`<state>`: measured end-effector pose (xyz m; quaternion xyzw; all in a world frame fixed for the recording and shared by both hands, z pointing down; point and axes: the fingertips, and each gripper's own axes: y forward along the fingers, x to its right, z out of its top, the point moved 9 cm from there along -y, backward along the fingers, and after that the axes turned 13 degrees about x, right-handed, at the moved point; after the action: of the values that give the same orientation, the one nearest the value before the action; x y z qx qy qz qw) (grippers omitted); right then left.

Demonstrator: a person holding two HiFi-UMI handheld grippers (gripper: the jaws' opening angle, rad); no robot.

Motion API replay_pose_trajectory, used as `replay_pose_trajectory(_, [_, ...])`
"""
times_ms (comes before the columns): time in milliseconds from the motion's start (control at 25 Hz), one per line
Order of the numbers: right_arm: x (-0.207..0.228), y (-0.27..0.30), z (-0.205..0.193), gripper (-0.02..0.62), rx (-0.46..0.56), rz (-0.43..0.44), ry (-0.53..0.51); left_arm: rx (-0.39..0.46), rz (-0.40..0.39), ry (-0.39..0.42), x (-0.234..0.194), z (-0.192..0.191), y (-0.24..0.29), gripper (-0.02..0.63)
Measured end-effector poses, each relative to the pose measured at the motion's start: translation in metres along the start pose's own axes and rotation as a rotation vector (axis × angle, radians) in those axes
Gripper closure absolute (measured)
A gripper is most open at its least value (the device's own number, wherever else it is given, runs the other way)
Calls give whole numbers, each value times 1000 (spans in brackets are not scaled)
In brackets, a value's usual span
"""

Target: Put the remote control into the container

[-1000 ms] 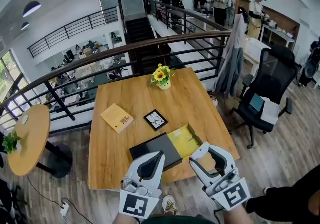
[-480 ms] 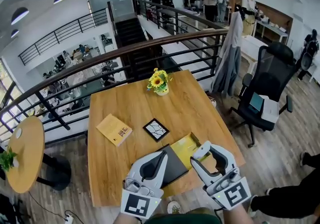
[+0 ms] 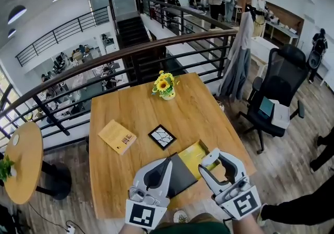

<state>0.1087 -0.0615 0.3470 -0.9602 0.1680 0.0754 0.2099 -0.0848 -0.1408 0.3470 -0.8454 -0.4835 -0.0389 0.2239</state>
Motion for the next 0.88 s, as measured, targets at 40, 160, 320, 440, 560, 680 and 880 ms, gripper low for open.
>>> replay_pose_trajectory(40, [0, 1, 0, 371, 2, 2, -1, -4, 2, 4, 0, -2, 0, 607])
replay_pose_trajectory(160, [1, 4, 1, 371, 12, 9, -2, -11, 7, 12, -2, -5, 1, 607])
replay_pose_trajectory(320, [1, 4, 0, 371, 0, 28, 6, -6, 33, -44, -3, -10, 2, 607])
replay_pose_trajectory(440, [4, 3, -1, 371, -7, 30, 6, -18, 41, -23, 0, -12, 3, 608])
replay_pose_trajectory(560, [8, 3, -3, 371, -15, 46, 8, -42, 30, 3, 5, -13, 4, 607])
replay_pose_trajectory(680, [10, 5, -8, 371, -33, 75, 5, -61, 33, 7, 9, -12, 5, 607])
replay_pose_trajectory(880, [15, 13, -16, 371, -81, 138, 30, -56, 64, -36, 8, -13, 10, 607])
